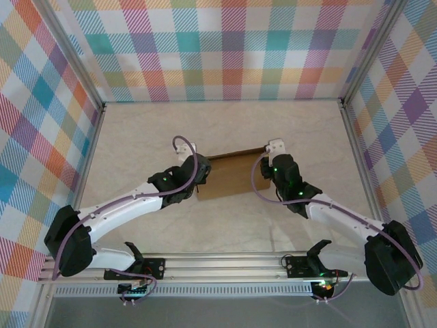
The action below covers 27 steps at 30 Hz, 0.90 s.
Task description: Fold the paper box
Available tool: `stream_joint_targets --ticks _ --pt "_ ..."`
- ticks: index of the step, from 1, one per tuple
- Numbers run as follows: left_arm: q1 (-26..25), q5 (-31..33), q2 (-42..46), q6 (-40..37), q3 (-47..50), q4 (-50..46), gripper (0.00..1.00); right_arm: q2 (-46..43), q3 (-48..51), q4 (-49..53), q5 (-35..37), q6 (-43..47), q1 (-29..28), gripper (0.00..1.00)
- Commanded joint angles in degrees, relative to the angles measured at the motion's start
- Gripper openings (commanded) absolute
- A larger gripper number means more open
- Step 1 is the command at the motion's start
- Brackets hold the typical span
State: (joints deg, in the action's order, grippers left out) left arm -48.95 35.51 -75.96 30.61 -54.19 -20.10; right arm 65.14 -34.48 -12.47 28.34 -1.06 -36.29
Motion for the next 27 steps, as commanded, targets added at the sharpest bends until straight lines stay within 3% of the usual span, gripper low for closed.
stream_joint_targets --ticks 1,5,14,21,25,27 --pt "-3.0 -2.6 -3.5 0.0 0.6 -4.6 0.00 -0.5 -0.6 6.9 -9.9 -0.4 -2.7 0.43" --pt "-3.8 -0.3 -4.5 -0.7 0.0 -5.7 0.00 -3.6 -1.0 8.6 -9.8 -0.7 -2.6 0.61" --pt "-4.2 0.4 -5.7 -1.6 -0.6 -6.0 0.00 -14.4 -4.4 17.8 -9.9 0.1 -2.2 0.91" --pt "-4.4 0.4 -5.7 -1.7 -0.5 -5.7 0.00 -12.7 -12.5 23.6 -13.1 -7.9 0.0 0.92" --pt "-4.6 0.7 -5.2 -2.1 0.5 -4.9 0.00 -7.6 -20.1 33.2 -14.1 -19.4 6.6 0.89" --pt "-4.8 0.8 -4.9 -2.1 1.2 -4.3 0.00 -3.7 -23.4 37.1 -19.4 -23.8 11.3 0.87"
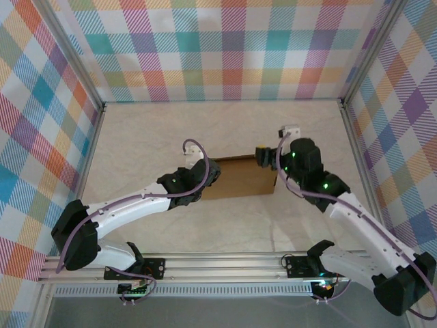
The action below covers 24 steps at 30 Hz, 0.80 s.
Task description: Fold the paper box
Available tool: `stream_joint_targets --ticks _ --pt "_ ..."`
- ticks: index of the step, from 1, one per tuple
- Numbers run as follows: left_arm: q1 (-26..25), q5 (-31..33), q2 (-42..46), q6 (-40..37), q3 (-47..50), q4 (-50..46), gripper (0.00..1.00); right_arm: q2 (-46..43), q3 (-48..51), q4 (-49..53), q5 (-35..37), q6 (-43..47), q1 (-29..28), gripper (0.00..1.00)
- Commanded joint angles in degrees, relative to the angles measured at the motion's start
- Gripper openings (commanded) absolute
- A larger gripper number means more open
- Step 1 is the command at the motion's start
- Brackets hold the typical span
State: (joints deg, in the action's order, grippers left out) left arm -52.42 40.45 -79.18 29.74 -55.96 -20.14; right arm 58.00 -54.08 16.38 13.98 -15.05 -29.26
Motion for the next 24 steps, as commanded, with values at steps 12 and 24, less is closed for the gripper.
stream_joint_targets --ticks 12,24 --pt "-1.5 -3.5 -1.9 -0.7 3.2 -3.9 0.00 16.5 -7.4 11.7 -14.7 -10.6 9.8 0.55" --pt "-1.5 -3.8 -2.7 1.9 2.4 -5.7 0.14 13.4 4.1 6.5 -12.0 -12.0 7.9 0.38"
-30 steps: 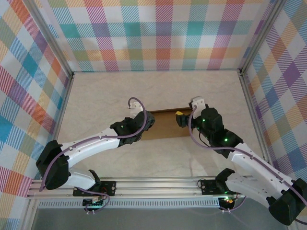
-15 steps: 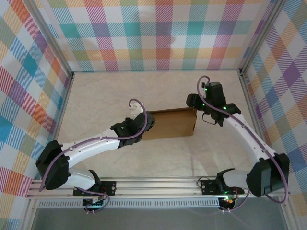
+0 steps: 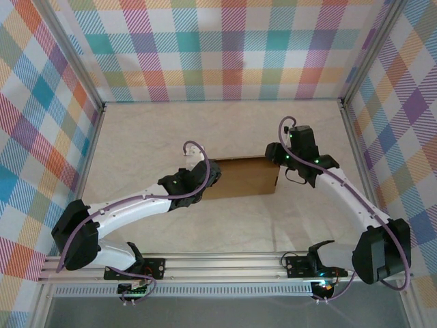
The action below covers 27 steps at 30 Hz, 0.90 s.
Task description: Fold the paper box
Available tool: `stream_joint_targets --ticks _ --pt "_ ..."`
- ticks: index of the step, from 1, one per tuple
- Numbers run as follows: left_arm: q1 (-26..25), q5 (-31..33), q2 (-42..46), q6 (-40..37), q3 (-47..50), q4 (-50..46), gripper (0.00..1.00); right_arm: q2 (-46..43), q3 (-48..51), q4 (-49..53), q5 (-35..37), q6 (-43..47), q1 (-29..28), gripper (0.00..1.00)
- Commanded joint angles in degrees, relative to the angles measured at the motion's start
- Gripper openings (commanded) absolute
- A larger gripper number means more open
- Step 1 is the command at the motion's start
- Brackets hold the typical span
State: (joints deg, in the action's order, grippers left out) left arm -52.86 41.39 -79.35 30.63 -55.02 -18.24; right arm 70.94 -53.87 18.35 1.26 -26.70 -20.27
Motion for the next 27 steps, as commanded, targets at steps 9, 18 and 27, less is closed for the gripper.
stream_joint_targets --ticks 9,18,27 --pt "-1.0 -5.9 0.6 2.3 0.7 -10.8 0.22 -0.3 7.5 2.1 2.7 -1.3 -1.8 0.36" --pt "-1.1 -8.5 4.9 2.2 -3.0 -14.5 0.54 -0.1 6.1 2.0 5.3 -1.3 -3.3 0.37" --pt "-0.9 -15.6 2.4 1.8 -7.1 -17.3 0.88 0.3 6.1 1.6 7.3 -2.0 -4.4 0.38"
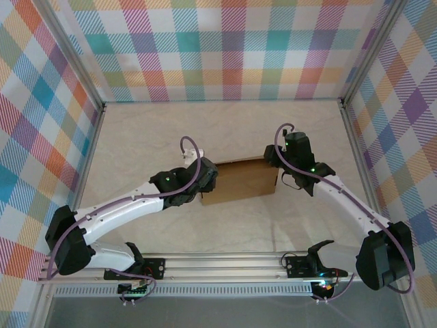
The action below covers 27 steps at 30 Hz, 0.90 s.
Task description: Fold the paper box
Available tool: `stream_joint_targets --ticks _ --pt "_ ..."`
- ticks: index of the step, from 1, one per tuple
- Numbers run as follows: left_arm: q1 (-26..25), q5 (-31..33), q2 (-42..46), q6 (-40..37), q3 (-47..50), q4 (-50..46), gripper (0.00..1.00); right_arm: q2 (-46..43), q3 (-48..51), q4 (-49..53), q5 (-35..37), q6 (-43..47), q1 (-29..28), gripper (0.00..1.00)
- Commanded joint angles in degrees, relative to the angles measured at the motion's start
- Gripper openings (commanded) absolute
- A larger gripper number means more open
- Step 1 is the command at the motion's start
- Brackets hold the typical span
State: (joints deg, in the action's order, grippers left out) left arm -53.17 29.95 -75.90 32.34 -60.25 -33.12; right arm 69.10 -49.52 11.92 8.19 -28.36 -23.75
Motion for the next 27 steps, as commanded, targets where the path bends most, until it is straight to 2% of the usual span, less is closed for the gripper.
stream_joint_targets --ticks 1,4,12,16,18,21,23,27 --pt "-0.6 -5.4 -1.4 -0.1 -2.3 -2.5 0.91 2.2 1.6 7.9 0.5 -0.3 -1.1 0.39" --pt "-0.5 -7.5 -1.5 -1.1 -3.8 -3.8 0.98 2.4 1.7 7.7 0.8 -0.3 -1.2 0.39" --pt "1.3 -13.9 4.3 -1.8 -5.0 -2.8 1.00 2.7 1.6 7.3 0.9 -0.1 -1.2 0.39" --pt "4.7 -19.2 8.3 1.4 -4.5 1.0 1.00 2.8 1.8 7.2 0.4 -0.1 -1.2 0.39" --pt "7.6 -23.7 9.7 3.8 -3.5 3.3 1.00 2.7 1.8 7.2 0.4 -0.2 -1.3 0.39" --pt "12.6 -27.2 10.1 7.7 -3.1 3.8 1.00 2.5 1.7 7.2 0.2 -0.1 -1.2 0.39" --pt "16.3 -29.7 9.5 10.4 -3.3 3.3 0.94 2.5 1.9 7.1 0.2 -0.1 -1.3 0.39" --pt "20.9 -33.5 6.6 13.1 -3.7 2.5 0.75 2.8 1.7 7.2 0.1 0.0 -1.3 0.39"
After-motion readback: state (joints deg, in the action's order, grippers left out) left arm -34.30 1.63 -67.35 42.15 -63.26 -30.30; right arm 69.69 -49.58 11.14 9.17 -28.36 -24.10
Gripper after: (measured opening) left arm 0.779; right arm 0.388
